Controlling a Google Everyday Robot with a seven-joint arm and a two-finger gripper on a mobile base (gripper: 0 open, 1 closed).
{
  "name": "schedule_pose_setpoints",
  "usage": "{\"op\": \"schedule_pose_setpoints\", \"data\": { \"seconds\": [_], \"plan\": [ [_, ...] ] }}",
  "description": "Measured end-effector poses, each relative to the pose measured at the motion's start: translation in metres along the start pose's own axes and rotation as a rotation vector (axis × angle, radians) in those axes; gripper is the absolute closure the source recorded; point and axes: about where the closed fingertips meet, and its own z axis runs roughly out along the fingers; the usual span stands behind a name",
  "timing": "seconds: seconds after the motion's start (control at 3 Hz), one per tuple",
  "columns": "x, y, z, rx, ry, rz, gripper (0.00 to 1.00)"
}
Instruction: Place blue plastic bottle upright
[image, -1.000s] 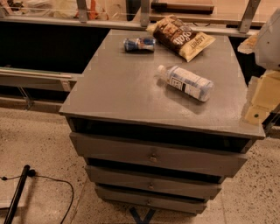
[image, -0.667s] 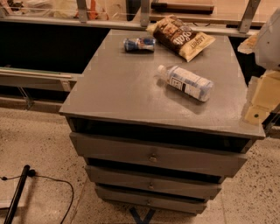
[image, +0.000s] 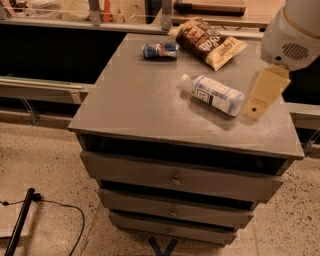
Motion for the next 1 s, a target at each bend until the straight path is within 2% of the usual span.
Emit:
{"op": "schedule_pose_setpoints", "data": {
  "seconds": [0.33, 0.67, 1.0],
  "plan": [
    [-0.017, -0.028, 0.03, -0.029, -0.003, 0.118, 0.0],
    [-0.024, -0.059, 0.059, -0.049, 0.001, 0.219, 0.0],
    [-0.03, -0.087, 0.089, -0.052, 0.053, 0.306, 0.0]
  ]
}}
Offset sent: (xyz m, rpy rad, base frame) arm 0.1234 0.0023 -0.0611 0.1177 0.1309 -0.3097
